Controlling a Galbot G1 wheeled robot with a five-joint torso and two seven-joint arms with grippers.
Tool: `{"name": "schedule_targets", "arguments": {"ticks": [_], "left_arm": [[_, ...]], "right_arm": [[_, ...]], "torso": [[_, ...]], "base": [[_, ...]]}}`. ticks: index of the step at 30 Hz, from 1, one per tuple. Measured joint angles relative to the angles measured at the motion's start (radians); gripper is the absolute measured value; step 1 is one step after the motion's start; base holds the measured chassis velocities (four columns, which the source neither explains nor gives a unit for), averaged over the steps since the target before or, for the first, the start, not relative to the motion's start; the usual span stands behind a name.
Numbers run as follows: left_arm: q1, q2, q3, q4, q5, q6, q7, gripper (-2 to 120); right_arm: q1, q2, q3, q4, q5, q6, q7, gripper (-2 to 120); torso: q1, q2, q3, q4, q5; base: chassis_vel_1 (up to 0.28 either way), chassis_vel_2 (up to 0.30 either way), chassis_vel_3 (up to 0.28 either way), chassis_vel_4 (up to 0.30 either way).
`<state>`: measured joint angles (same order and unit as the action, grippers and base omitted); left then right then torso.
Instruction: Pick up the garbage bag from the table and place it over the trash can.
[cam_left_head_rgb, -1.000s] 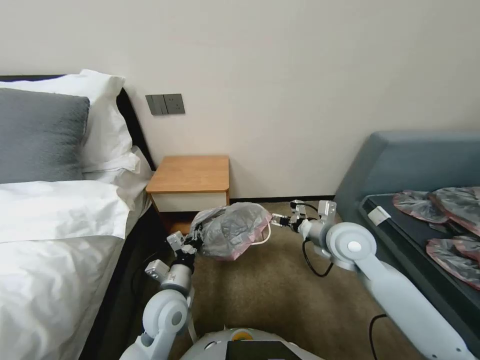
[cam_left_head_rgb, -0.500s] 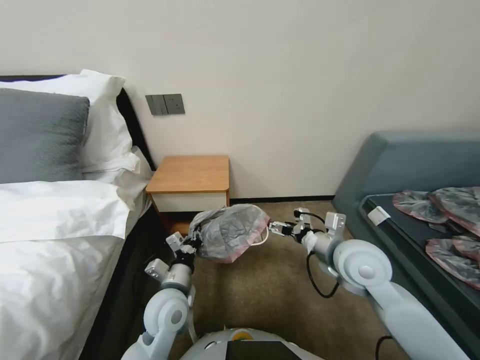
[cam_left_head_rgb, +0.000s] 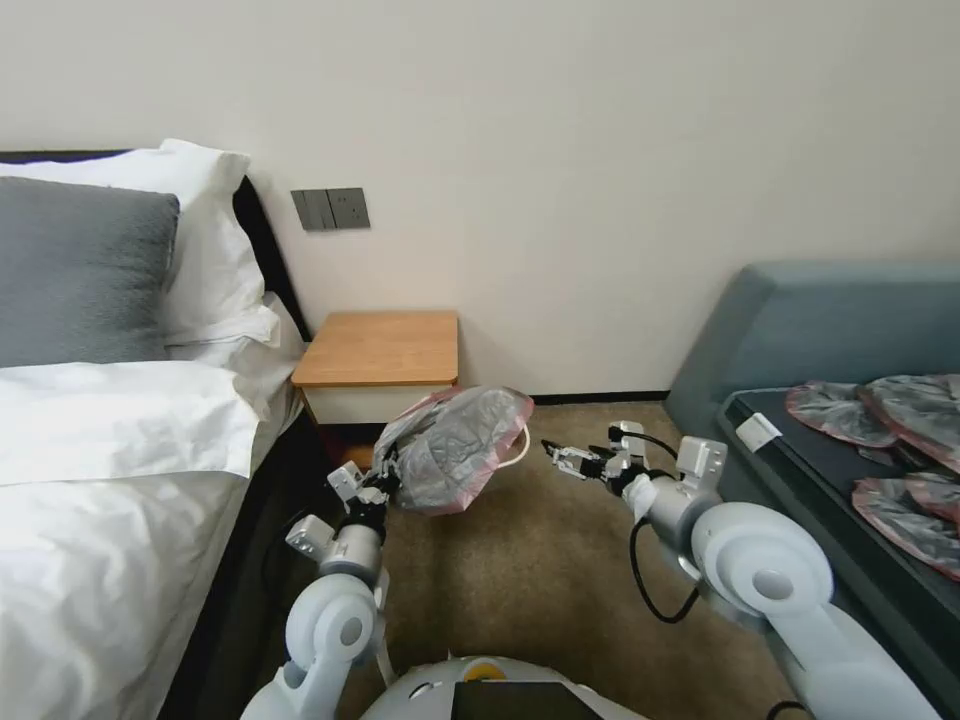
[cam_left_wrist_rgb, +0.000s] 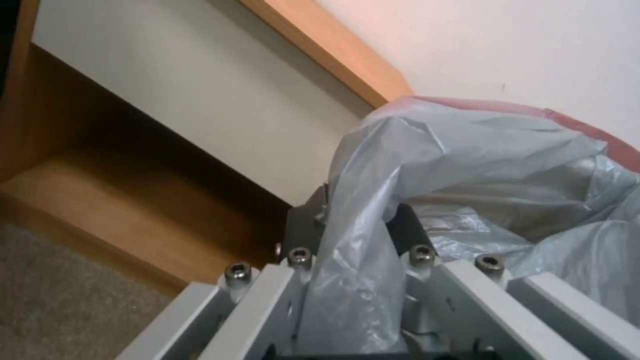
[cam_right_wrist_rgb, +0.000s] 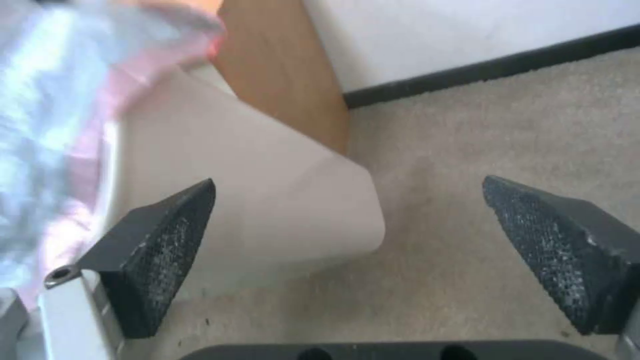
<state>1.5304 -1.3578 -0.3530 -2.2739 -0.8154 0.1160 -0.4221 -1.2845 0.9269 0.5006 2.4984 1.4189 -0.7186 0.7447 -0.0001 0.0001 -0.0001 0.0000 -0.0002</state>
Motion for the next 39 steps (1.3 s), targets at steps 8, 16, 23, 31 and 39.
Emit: {"name": "schedule_targets", "arguments": {"ticks": [8,16,23,31,39], "left_arm": [[-0.010,0.000,-0.002,0.020,0.011,0.003,-0.011,7],[-0.024,0.006,0.014,0.035,0.058,0.003,-0.011,7],[-0.039,0.006,0.016,0.036,0.064,0.003,-0.010,7],[-0.057,0.003,0.018,0.015,0.013,0.051,-0.048,7],[-0.065,0.010,0.011,-0.026,-0.101,0.108,-0.108,7]], "right_arm": [[-0.048,0.008,0.106,0.006,0.040,0.076,-0.055,100],[0.003,0.029,-0.019,0.004,0.057,0.115,-0.243,100],[-0.027,0.076,-0.078,0.003,0.175,0.072,-0.220,100],[-0.041,0.093,-0.105,0.003,0.257,0.046,-0.189,100],[-0.030,0.129,-0.154,0.002,0.277,0.027,-0.258,100]], "torso": [[0.000,0.000,0.000,-0.0001,0.0001],[0.000,0.000,0.000,0.0003,0.0000],[0.000,0.000,0.000,-0.0001,0.0001],[0.000,0.000,0.000,0.0000,0.0001],[0.000,0.000,0.000,0.0000,0.0001]], "base": [[0.000,0.000,0.000,0.000],[0.000,0.000,0.000,0.000],[0.000,0.000,0.000,0.000],[0.000,0.000,0.000,0.000],[0.000,0.000,0.000,0.000]]}}
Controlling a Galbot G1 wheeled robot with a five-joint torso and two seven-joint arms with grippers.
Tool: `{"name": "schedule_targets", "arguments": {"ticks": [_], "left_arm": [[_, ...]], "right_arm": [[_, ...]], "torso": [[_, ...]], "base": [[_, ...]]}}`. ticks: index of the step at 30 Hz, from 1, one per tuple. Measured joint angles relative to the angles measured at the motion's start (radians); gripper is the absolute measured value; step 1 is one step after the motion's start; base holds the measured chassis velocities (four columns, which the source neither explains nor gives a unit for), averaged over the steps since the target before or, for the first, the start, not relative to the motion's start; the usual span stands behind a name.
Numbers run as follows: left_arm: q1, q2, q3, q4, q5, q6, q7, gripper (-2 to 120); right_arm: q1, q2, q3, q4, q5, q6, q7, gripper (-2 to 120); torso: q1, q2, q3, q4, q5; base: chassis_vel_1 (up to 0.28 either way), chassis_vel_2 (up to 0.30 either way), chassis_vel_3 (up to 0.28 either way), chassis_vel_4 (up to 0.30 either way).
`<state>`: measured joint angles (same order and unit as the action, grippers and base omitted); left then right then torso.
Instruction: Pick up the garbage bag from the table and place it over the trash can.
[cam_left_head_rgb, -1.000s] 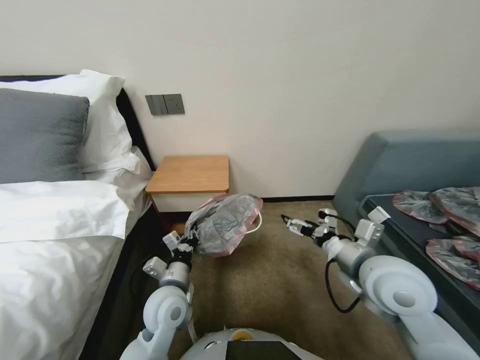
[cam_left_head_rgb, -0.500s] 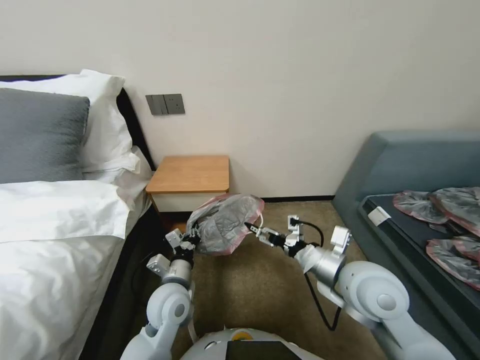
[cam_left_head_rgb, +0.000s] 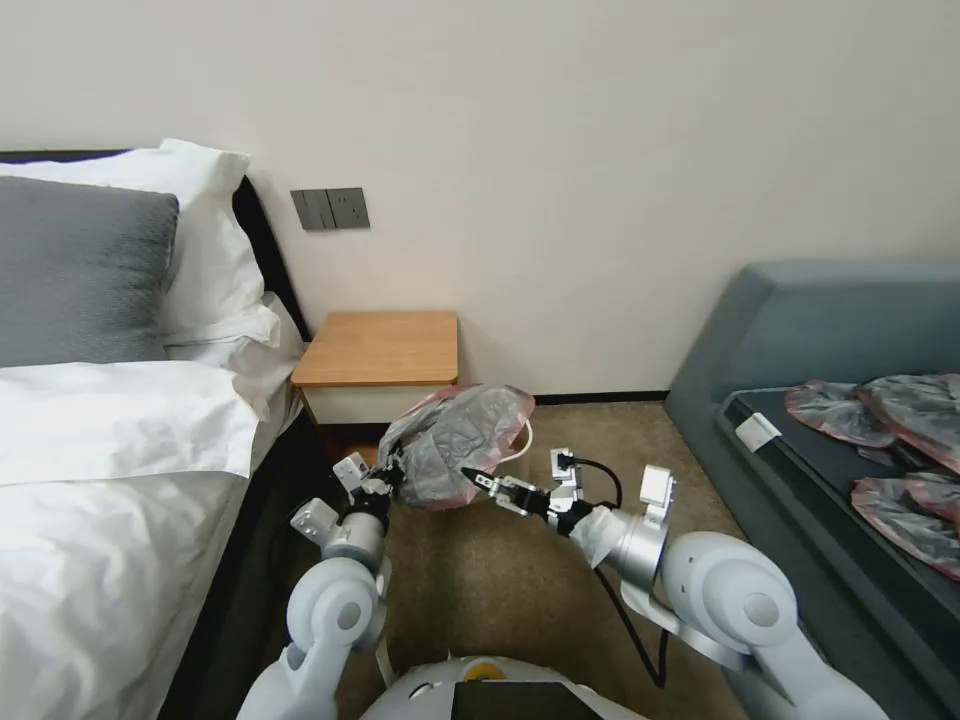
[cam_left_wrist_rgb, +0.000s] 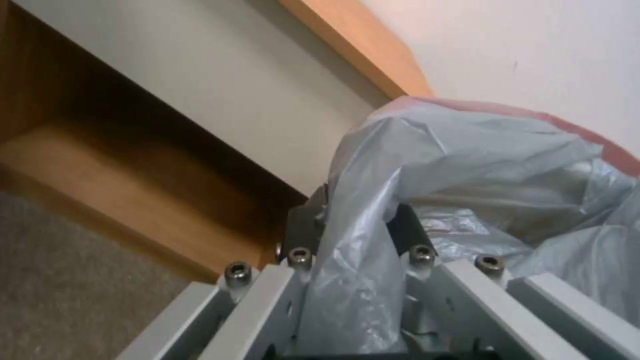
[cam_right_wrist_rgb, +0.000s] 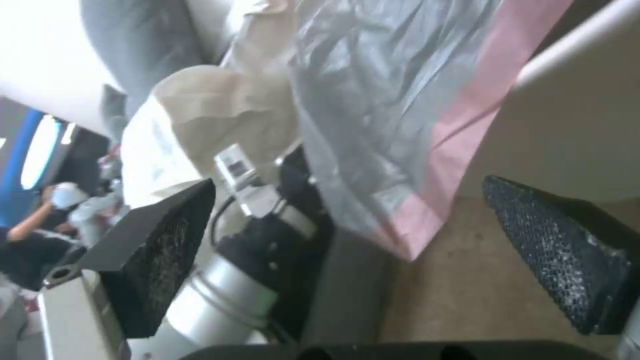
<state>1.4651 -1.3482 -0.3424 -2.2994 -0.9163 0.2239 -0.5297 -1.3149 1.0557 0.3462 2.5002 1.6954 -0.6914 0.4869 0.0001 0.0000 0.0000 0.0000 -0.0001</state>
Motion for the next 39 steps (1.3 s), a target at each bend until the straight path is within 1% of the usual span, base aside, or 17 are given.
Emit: {"name": "schedule_targets", "arguments": {"ticks": [9,13,15,16,18,19,20,22,23,26,27,31,32,35,36,37,39], "left_arm": [[0.001,0.007,-0.003,-0.032,-0.030,0.015,-0.002,7],[0.002,0.008,-0.003,-0.040,-0.040,0.019,-0.003,7],[0.003,0.008,-0.002,-0.040,-0.042,0.019,-0.003,7],[0.003,0.008,-0.002,-0.040,-0.042,0.019,-0.003,7],[0.003,0.008,-0.002,-0.040,-0.048,0.019,-0.004,7],[0.003,0.008,-0.002,-0.040,-0.048,0.019,-0.004,7],[0.003,0.008,-0.001,-0.041,-0.054,0.019,-0.006,7],[0.002,0.008,-0.001,-0.042,-0.058,0.019,-0.007,7],[0.002,0.008,-0.001,-0.042,-0.058,0.019,-0.007,7],[0.002,0.009,-0.001,-0.044,-0.063,0.019,-0.008,7],[0.002,0.009,-0.001,-0.044,-0.063,0.019,-0.008,7],[0.002,0.009,-0.003,-0.046,-0.068,0.019,-0.008,7],[0.002,0.009,-0.003,-0.046,-0.068,0.019,-0.008,7],[0.003,0.010,-0.003,-0.047,-0.069,0.019,-0.008,7],[0.003,0.010,-0.003,-0.047,-0.069,0.019,-0.008,7],[0.003,0.010,-0.003,-0.047,-0.069,0.019,-0.008,7],[0.003,0.010,-0.004,-0.047,-0.069,0.019,-0.008,7]], "right_arm": [[0.011,0.015,-0.042,0.000,0.005,0.001,0.000,100],[0.014,0.015,-0.049,0.000,-0.003,0.006,0.000,96],[0.014,0.015,-0.056,0.000,-0.017,0.007,0.001,86],[0.014,0.015,-0.056,0.000,-0.017,0.007,0.001,86],[0.012,0.018,-0.058,0.000,-0.022,0.008,0.000,76],[0.012,0.018,-0.058,0.000,-0.022,0.008,0.000,76],[0.010,0.019,-0.058,0.000,-0.024,0.008,-0.001,69],[0.010,0.017,-0.058,0.000,-0.036,0.006,-0.004,61],[0.010,0.017,-0.058,0.000,-0.036,0.006,-0.004,61],[0.010,0.014,-0.058,0.000,-0.050,0.003,-0.012,47],[0.010,0.014,-0.058,0.000,-0.050,0.003,-0.012,47],[0.009,0.013,-0.059,0.000,-0.055,0.002,-0.013,28],[0.009,0.013,-0.059,0.000,-0.055,0.002,-0.013,28],[0.008,0.015,-0.062,0.000,-0.057,0.002,-0.013,15],[0.008,0.015,-0.062,0.000,-0.057,0.002,-0.013,15],[0.007,0.016,-0.063,0.000,-0.058,0.002,-0.012,8],[0.004,0.017,-0.065,0.000,-0.059,0.002,-0.011,0]], "torso": [[0.000,0.000,0.000,0.0000,0.0000],[0.000,0.000,0.000,0.0000,0.0001],[0.000,0.000,0.000,0.0000,0.0001],[0.000,0.000,0.000,0.0000,0.0001],[0.000,0.000,0.000,0.0000,0.0001],[0.000,0.000,0.000,0.0000,0.0001],[0.000,0.000,0.000,0.0000,0.0001],[0.000,0.000,0.000,0.0000,0.0001],[0.000,0.000,0.000,0.0000,0.0001],[0.000,0.000,0.000,0.0000,0.0001],[0.000,0.000,0.000,0.0000,0.0001],[0.000,0.000,0.000,0.0000,0.0001],[0.000,0.000,0.000,0.0000,0.0001],[0.000,0.000,0.000,0.0000,0.0001],[0.000,0.000,0.000,0.0000,0.0001],[0.000,0.000,0.000,0.0000,0.0001],[0.000,0.000,0.000,0.0000,0.0001]], "base": [[0.000,0.000,0.000,0.000],[0.000,0.000,0.000,0.000],[0.000,0.000,0.000,0.000],[0.000,0.000,0.000,0.000],[0.000,0.000,0.000,0.000],[0.000,0.000,0.000,0.000],[0.000,0.000,0.000,0.000],[0.000,0.000,0.000,0.000],[0.000,0.000,0.000,0.000],[0.000,0.000,0.000,0.000],[0.000,0.000,0.000,0.000],[0.000,0.000,0.000,0.000],[0.000,0.000,0.000,0.000],[0.000,0.000,0.000,0.000],[0.000,0.000,0.000,0.000],[0.000,0.000,0.000,0.000],[0.000,0.000,0.000,0.000]]}}
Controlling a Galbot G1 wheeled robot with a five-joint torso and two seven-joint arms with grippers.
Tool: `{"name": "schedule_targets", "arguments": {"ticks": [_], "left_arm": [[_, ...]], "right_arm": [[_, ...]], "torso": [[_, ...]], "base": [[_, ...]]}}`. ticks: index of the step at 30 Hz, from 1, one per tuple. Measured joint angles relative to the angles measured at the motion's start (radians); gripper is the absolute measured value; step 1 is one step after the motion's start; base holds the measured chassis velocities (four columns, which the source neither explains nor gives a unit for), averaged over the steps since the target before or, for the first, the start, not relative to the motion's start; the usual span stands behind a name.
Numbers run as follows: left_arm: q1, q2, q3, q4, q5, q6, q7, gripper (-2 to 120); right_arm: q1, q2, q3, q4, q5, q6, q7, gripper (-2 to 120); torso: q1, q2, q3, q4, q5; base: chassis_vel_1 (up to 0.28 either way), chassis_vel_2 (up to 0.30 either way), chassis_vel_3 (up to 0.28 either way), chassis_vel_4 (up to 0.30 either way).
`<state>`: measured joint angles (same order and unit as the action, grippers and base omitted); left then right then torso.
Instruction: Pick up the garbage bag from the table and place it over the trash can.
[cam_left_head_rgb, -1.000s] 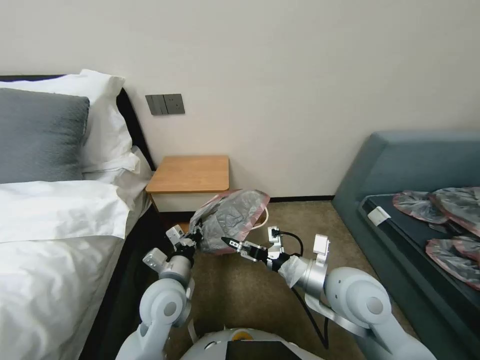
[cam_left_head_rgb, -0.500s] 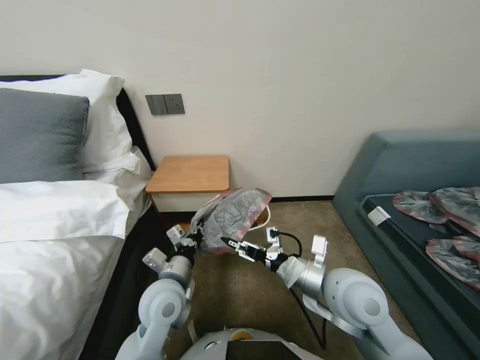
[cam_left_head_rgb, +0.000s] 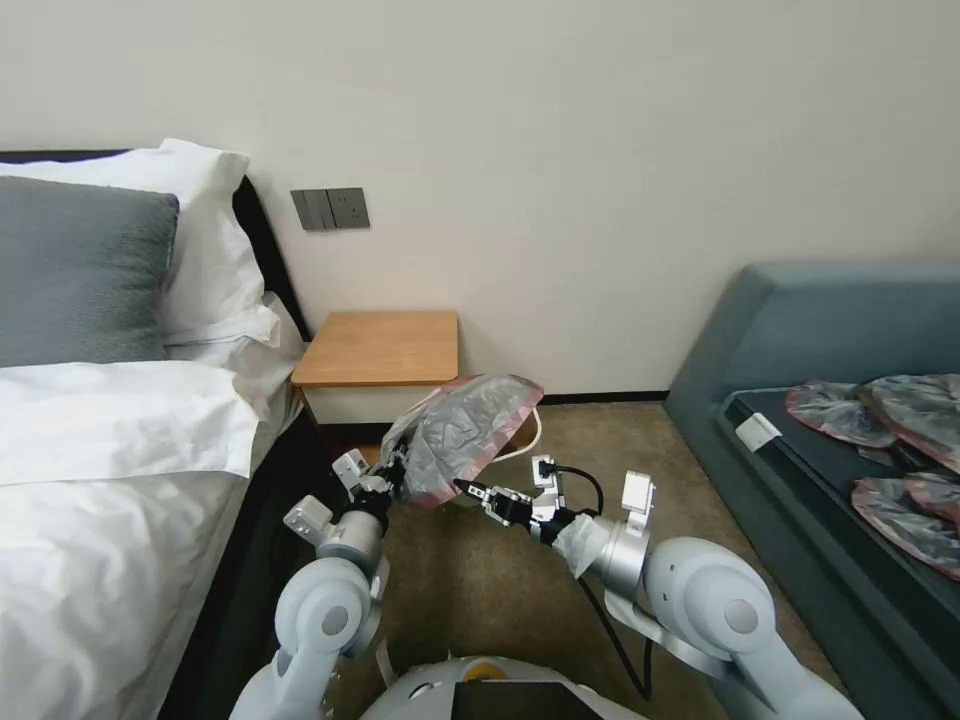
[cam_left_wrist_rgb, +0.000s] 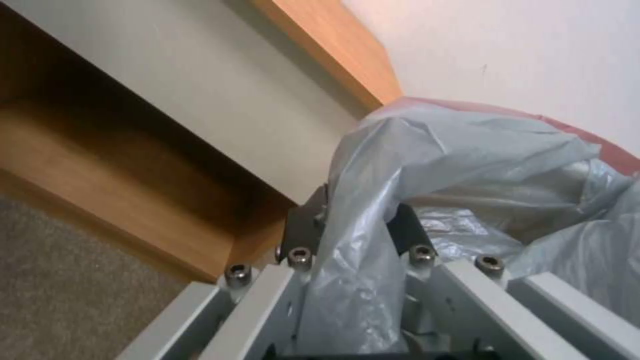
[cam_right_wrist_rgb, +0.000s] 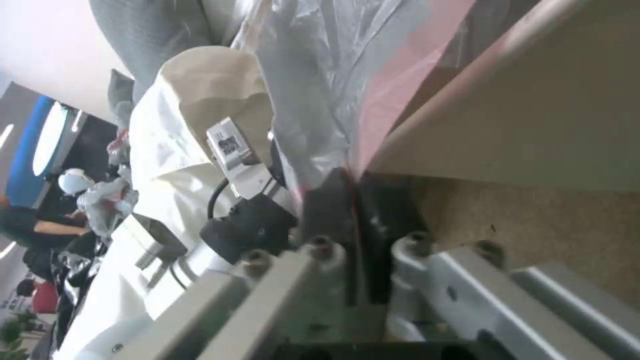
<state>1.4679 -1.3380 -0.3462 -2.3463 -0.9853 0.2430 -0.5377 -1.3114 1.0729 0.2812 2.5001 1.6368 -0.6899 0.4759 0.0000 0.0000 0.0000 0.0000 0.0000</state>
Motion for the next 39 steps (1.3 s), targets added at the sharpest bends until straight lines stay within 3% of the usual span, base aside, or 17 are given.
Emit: {"name": "schedule_targets", "arguments": {"ticks": [10,19,31,39], "left_arm": [[-0.001,0.000,0.000,0.000,0.000,-0.001,0.000,7],[-0.005,-0.004,0.001,0.000,-0.001,-0.004,0.000,7],[-0.004,0.001,-0.007,-0.017,-0.010,-0.007,0.001,7],[-0.001,-0.003,-0.012,-0.025,-0.013,-0.008,-0.001,7]], "right_arm": [[-0.021,-0.002,-0.020,0.000,-0.001,-0.010,0.034,0],[-0.043,0.002,-0.061,0.000,0.023,-0.030,0.155,0],[-0.042,0.016,-0.019,-0.034,0.039,-0.039,0.266,0],[-0.055,0.008,0.026,-0.019,0.032,-0.040,0.271,0]], "torso": [[0.000,0.000,0.000,0.0000,0.0000],[0.000,0.000,0.000,0.0000,0.0000],[0.000,0.000,0.000,0.0000,0.0001],[0.000,0.000,0.000,0.0000,0.0000]], "base": [[0.000,0.000,0.000,0.000],[0.000,0.000,0.000,0.000],[0.000,0.000,0.000,0.000],[0.000,0.000,0.000,0.000]]}}
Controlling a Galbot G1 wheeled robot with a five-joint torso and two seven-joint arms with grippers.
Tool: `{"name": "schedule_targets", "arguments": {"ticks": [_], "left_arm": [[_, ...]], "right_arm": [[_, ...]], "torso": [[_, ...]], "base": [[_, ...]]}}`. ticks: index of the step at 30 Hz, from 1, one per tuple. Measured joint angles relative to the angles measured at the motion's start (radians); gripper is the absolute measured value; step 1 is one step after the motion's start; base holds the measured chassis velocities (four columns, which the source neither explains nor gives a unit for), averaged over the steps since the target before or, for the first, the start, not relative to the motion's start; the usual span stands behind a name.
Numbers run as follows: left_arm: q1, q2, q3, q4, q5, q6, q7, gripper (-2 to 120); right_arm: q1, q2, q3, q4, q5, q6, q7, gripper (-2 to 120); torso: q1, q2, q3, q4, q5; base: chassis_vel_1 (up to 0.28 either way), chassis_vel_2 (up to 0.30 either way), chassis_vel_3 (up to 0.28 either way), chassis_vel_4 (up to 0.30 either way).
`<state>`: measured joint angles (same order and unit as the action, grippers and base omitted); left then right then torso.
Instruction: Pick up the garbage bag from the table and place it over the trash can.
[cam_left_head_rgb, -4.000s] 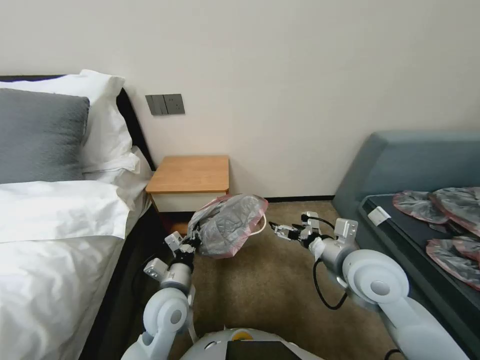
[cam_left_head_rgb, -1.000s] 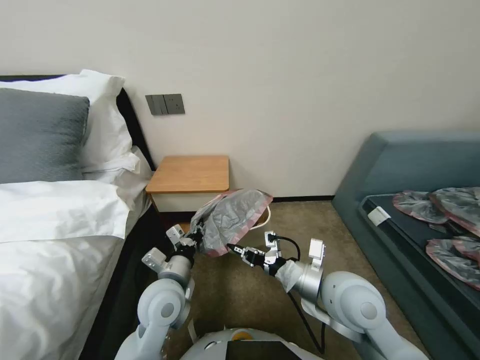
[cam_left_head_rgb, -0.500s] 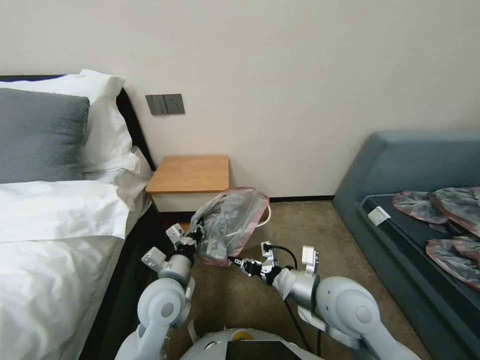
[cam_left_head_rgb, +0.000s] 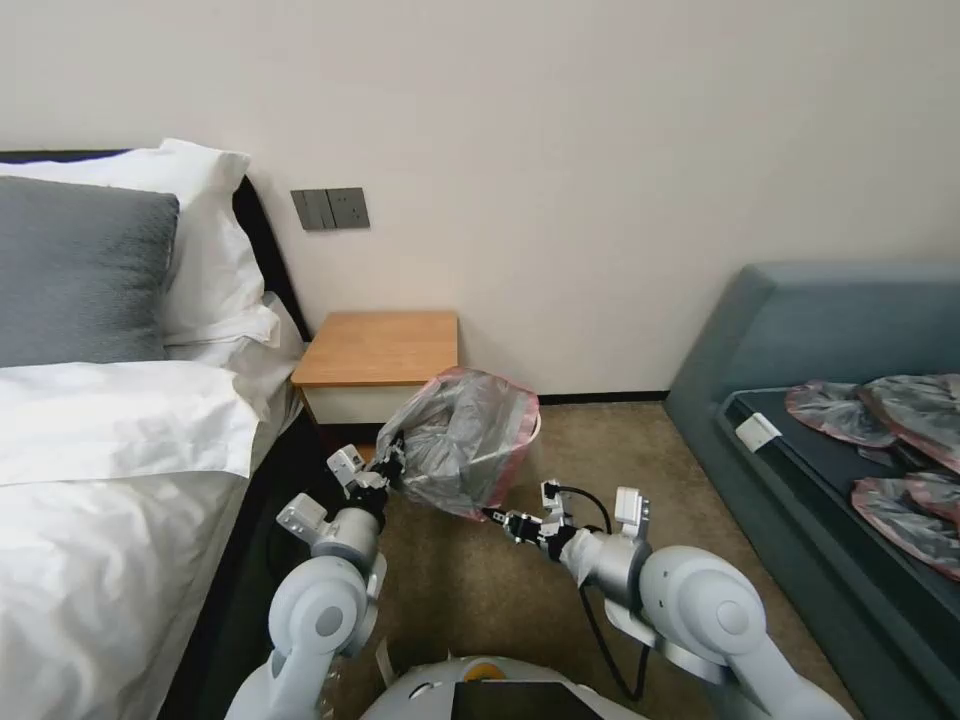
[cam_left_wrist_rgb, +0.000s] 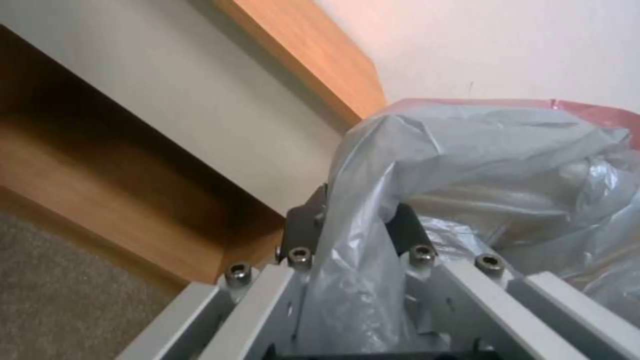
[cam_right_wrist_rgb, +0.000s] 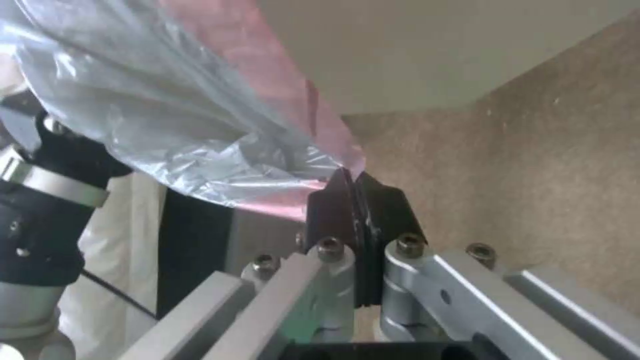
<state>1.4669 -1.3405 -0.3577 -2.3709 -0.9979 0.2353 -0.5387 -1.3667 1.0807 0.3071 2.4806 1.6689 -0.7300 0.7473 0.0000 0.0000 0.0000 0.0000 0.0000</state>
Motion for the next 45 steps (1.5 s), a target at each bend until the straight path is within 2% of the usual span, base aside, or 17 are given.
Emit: {"name": "schedule_targets", "arguments": {"ticks": [4,14,16,18,20,23,25,27,28,29,31,32,34,35,37,41,45], "left_arm": [[0.003,-0.003,0.000,-0.001,0.008,-0.002,0.000,7],[0.010,-0.013,0.001,0.026,0.085,-0.023,0.005,7],[0.015,-0.017,0.001,0.027,0.100,-0.027,0.005,7],[0.028,-0.029,-0.001,0.032,0.151,-0.040,0.005,7],[0.029,-0.032,-0.001,0.034,0.162,-0.042,0.005,7],[0.025,-0.041,0.001,0.053,0.209,-0.046,0.005,7],[0.022,-0.042,0.003,0.058,0.214,-0.046,0.005,7],[0.018,-0.041,0.007,0.064,0.216,-0.039,0.008,7],[0.018,-0.041,0.007,0.064,0.216,-0.039,0.008,7],[0.017,-0.040,0.010,0.064,0.216,-0.035,0.009,7],[0.018,-0.040,0.011,0.064,0.216,-0.034,0.009,7],[0.018,-0.037,0.012,0.062,0.215,-0.031,0.010,7],[0.014,-0.029,0.012,0.057,0.208,-0.026,0.011,7],[0.014,-0.029,0.012,0.057,0.208,-0.026,0.011,7],[0.004,-0.021,0.013,0.057,0.194,-0.020,0.011,7],[-0.001,-0.015,0.015,0.058,0.181,-0.017,0.012,7],[-0.002,-0.017,0.016,0.058,0.168,-0.013,0.012,7]], "right_arm": [[0.003,0.000,0.009,0.017,-0.002,0.000,0.003,2],[-0.119,-0.009,0.058,0.019,-0.090,0.001,-0.012,39],[-0.115,-0.014,0.065,0.019,-0.091,0.001,-0.016,43],[-0.091,-0.030,0.124,0.019,-0.067,0.003,-0.045,54],[-0.088,-0.032,0.148,0.019,-0.062,0.002,-0.063,58],[-0.073,-0.033,0.239,0.020,-0.069,0.006,-0.169,73],[-0.070,-0.032,0.253,0.020,-0.091,0.017,-0.208,76],[-0.055,-0.032,0.262,0.020,-0.232,0.083,-0.377,86],[-0.055,-0.032,0.262,0.020,-0.232,0.083,-0.377,86],[-0.039,-0.033,0.250,0.020,-0.392,0.140,-0.532,92],[-0.035,-0.032,0.247,0.020,-0.432,0.153,-0.567,94],[-0.015,-0.024,0.233,0.015,-0.574,0.204,-0.690,99],[0.012,-0.001,0.211,-0.030,-0.780,0.268,-0.810,100],[0.012,-0.001,0.211,-0.030,-0.780,0.268,-0.810,100],[0.037,0.028,0.192,-0.082,-0.943,0.315,-0.868,100],[0.070,0.056,0.160,-0.161,-1.078,0.373,-0.902,100],[0.090,0.061,0.144,-0.184,-1.126,0.380,-0.912,100]], "torso": [[0.000,0.000,0.000,0.0001,0.0000],[0.000,0.000,0.000,-0.0005,0.0000],[0.000,0.000,0.000,-0.0006,0.0000],[0.000,0.000,0.000,0.0006,0.0001],[0.000,0.000,0.000,0.0004,0.0001],[0.000,0.000,0.000,0.0001,0.0001],[0.000,0.000,0.000,-0.0001,0.0001],[0.000,0.000,0.000,-0.0001,0.0001],[0.000,0.000,0.000,-0.0001,0.0001],[0.000,0.000,0.000,0.0000,0.0000],[0.000,0.000,0.000,0.0000,0.0000],[0.000,0.000,0.000,0.0000,-0.0002],[0.000,0.000,0.000,0.0002,0.0001],[0.000,0.000,0.000,0.0002,0.0001],[0.000,0.000,0.000,0.0000,-0.0001],[0.000,0.000,0.000,0.0001,0.0001],[0.000,0.000,0.000,0.0001,-0.0001]], "base": [[0.000,0.000,0.000,0.000],[0.000,0.000,0.000,0.000],[0.000,0.000,0.000,0.000],[0.000,0.000,0.000,0.000],[0.000,0.000,0.000,0.000],[0.000,0.000,0.000,0.000],[0.000,0.000,0.000,0.000],[0.000,0.000,0.000,0.000],[0.000,0.000,0.000,0.000],[0.000,0.000,0.000,0.000],[0.000,0.000,0.000,0.000],[0.000,0.000,0.000,0.000],[0.000,0.000,0.000,0.000],[0.000,0.000,0.000,0.000],[0.000,0.000,0.000,0.000],[0.000,0.000,0.000,0.000],[0.000,0.000,0.000,0.000]]}}
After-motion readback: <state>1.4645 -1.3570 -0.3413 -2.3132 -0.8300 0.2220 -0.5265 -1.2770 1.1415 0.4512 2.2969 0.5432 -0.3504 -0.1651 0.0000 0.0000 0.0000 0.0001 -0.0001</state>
